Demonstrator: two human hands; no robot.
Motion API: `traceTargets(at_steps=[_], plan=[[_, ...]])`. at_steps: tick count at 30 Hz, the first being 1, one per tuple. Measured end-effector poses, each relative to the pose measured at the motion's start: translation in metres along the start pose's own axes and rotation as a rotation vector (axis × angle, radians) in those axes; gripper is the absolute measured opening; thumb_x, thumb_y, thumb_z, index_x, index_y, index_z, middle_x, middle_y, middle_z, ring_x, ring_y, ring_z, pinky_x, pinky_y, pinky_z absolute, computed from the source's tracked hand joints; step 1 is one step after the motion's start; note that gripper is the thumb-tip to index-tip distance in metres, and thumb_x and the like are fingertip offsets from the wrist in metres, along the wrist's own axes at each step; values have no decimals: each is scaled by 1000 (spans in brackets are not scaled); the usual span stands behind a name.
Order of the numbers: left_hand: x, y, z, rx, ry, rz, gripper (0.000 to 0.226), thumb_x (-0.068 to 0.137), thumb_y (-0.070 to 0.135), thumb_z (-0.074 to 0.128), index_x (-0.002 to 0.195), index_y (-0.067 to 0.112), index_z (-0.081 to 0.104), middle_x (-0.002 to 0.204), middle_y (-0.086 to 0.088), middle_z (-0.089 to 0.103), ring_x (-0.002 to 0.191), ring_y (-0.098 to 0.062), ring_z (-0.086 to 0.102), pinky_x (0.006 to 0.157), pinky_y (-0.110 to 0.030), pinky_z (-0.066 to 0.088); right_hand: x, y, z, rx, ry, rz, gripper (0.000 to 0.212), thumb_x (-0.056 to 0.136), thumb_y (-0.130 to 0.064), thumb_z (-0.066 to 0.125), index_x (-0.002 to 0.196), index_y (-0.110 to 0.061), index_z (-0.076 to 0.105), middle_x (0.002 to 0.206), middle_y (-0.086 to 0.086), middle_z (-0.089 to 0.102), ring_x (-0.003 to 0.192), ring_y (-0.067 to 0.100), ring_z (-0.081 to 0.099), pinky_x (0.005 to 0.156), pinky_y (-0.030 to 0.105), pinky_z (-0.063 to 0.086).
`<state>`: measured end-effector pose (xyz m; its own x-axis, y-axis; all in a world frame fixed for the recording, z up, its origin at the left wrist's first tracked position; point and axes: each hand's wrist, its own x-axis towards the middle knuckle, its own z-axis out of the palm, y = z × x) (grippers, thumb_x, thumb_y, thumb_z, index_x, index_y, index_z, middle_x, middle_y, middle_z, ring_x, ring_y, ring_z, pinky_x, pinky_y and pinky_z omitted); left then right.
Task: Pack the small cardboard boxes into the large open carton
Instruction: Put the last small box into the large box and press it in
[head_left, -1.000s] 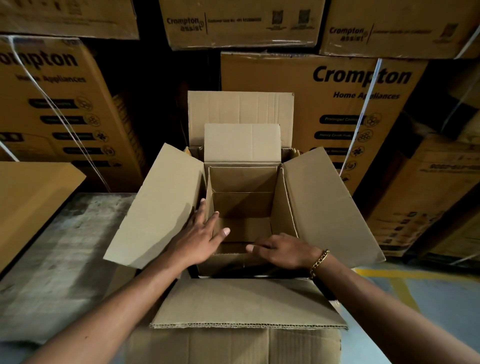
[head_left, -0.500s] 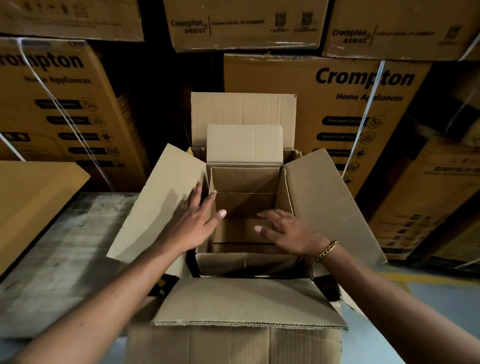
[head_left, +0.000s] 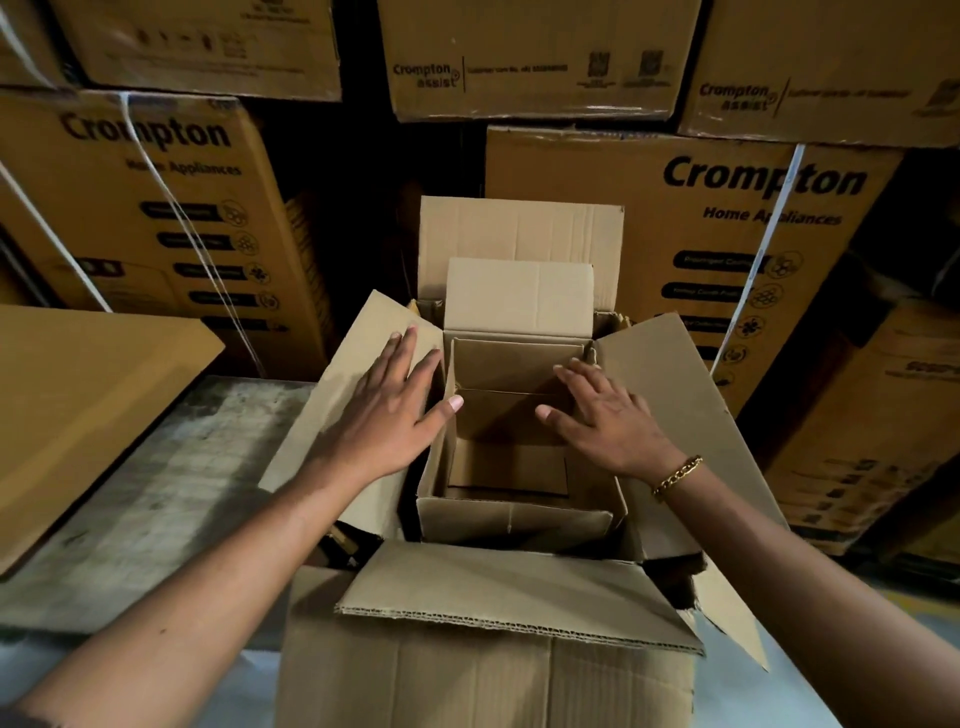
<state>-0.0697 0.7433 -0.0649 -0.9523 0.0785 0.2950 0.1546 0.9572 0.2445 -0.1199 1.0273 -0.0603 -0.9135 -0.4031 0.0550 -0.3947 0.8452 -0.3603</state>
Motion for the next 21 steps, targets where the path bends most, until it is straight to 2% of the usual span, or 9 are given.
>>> traceTargets(at_steps=[4,8,16,21], plan=[[-6,-15,-42,138,153,32,74,98,67,25,158,23,23,169,-5,-6,154,-22,-6,122,-45,7,17,-38,-16,-23,61,-55,85,86,-82,21,158,-35,17,168,-5,9,154,21,7,119,53,12],[-19,-56,-100,206,278,-42,76,97,67,22,159,22,25,169,-6,-3,155,-24,-4,123,-48,10,43,-105,-26,-64,124,-178,81,90,-79,22,158,-36,16,169,-6,3,154,19,2,121,51,7],[-101,-200,-208,329,348,-217,78,96,71,19,160,26,20,168,-2,-11,154,-21,-10,123,-47,7,106,-310,-7,-103,253,-416,78,94,-72,29,159,-33,16,169,-4,1,154,17,-4,122,47,3],[-180,-309,-270,441,322,-330,79,95,72,16,160,26,19,168,-2,-10,154,-20,-10,122,-44,1,132,-454,48,-52,246,-490,90,82,-83,15,158,-34,16,169,-4,2,154,18,-4,122,48,1]])
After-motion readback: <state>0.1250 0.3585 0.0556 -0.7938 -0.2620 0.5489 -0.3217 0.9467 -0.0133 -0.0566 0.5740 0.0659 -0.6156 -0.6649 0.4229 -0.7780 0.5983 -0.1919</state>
